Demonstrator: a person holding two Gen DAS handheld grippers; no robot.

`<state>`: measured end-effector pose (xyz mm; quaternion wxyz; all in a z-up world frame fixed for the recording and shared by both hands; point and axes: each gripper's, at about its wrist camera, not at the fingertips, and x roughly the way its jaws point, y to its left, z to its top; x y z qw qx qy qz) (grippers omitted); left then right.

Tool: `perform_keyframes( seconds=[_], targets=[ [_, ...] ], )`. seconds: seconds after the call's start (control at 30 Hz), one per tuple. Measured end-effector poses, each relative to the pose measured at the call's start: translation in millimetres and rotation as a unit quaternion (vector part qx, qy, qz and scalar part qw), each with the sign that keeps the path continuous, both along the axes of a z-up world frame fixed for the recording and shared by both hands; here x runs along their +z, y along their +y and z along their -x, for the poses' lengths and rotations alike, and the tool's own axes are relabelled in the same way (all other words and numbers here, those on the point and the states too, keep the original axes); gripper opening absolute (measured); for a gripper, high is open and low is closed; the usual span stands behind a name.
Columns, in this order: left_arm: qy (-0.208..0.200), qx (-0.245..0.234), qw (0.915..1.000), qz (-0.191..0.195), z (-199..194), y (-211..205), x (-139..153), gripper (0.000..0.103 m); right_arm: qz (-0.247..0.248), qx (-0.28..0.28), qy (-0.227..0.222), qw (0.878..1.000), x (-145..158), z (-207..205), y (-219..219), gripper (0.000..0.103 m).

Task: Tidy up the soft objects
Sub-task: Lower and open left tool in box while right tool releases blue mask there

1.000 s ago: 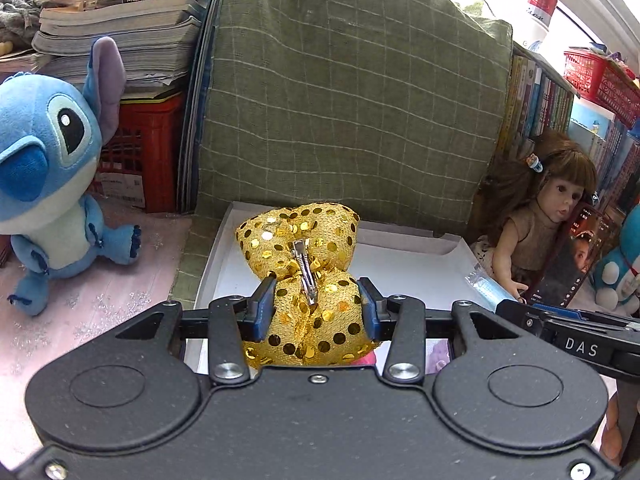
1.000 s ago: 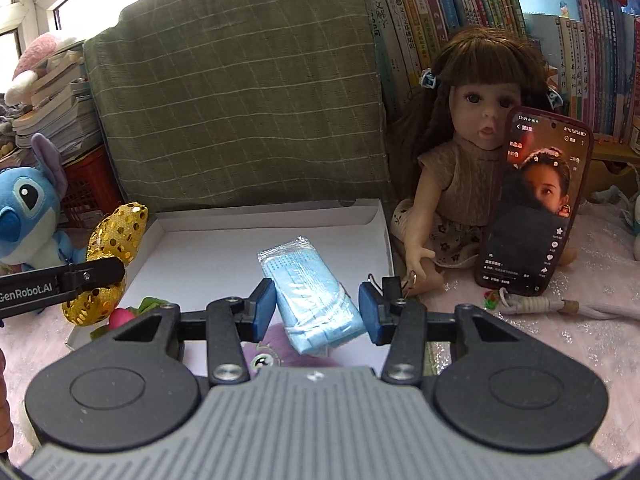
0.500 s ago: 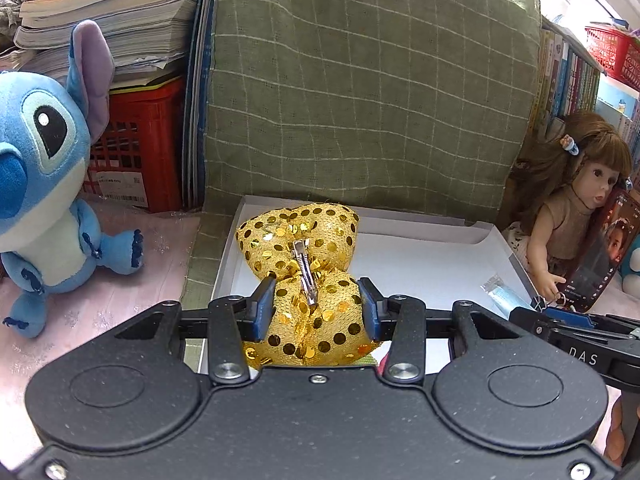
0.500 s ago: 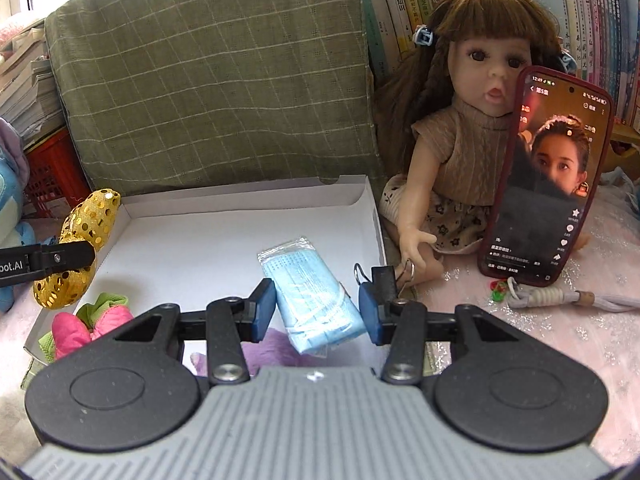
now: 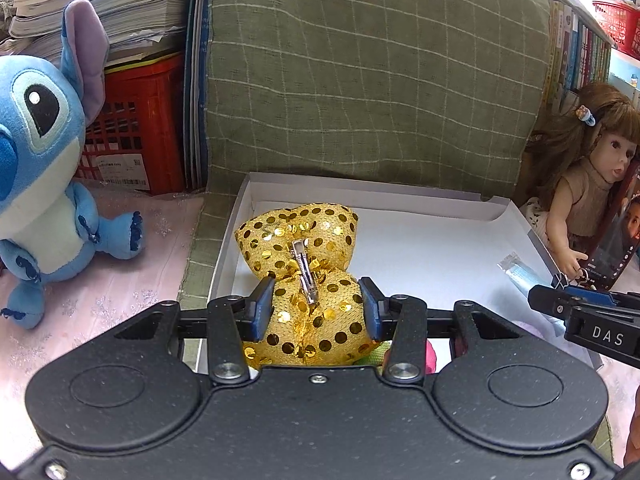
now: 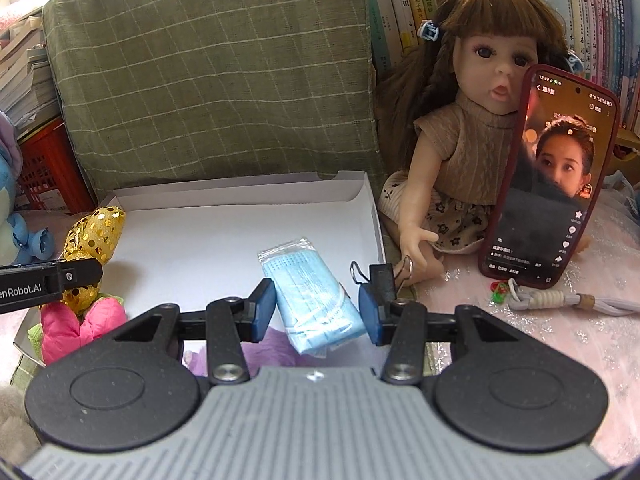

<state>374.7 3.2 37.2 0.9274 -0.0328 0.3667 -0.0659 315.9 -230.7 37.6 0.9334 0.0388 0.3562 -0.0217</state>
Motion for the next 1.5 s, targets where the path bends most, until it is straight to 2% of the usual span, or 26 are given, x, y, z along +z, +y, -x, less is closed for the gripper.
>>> perform_keyframes(
  seconds=[0.67, 0.73, 0.87, 1.03, 1.3, 1.5],
  targets=[
    [0.001, 0.007, 0.9999, 0.012, -1.4, 5.8, -9.1, 0.048, -0.005, -0.003, 0.025, 1.0, -9.4, -6.8, -0.2, 0.053],
    [0.0, 0.007, 0.9999, 0.012, -1.5, 5.9, -9.4, 0.051, -0.007, -0.004, 0.026, 1.0, -10.1, -6.5, -0.5, 0.053],
    [-0.01, 0.009, 0.9997, 0.02, 2.2, 7.7, -7.3, 0.057, -0.015, -0.007, 0.022, 1.0, -8.6, -4.8, -2.0, 0.061],
    [-0.019, 0.013, 0.9995, 0.022, 9.5, 10.1, 0.7, 0.07, -0.032, -0.008, 0.014, 0.999, -1.4, 1.3, -4.2, 0.069],
    [-0.055, 0.009, 0.9976, 0.04, 35.9, 22.2, 32.9, 0.086, -0.031, 0.004, -0.013, 0.999, 19.5, 25.4, -2.0, 0.076],
    [-0.087, -0.008, 0.9962, 0.008, 70.8, 16.3, 48.6, 0.092, -0.03, 0.025, -0.043, 0.998, 36.2, 57.5, 3.7, 0.086]
  ],
)
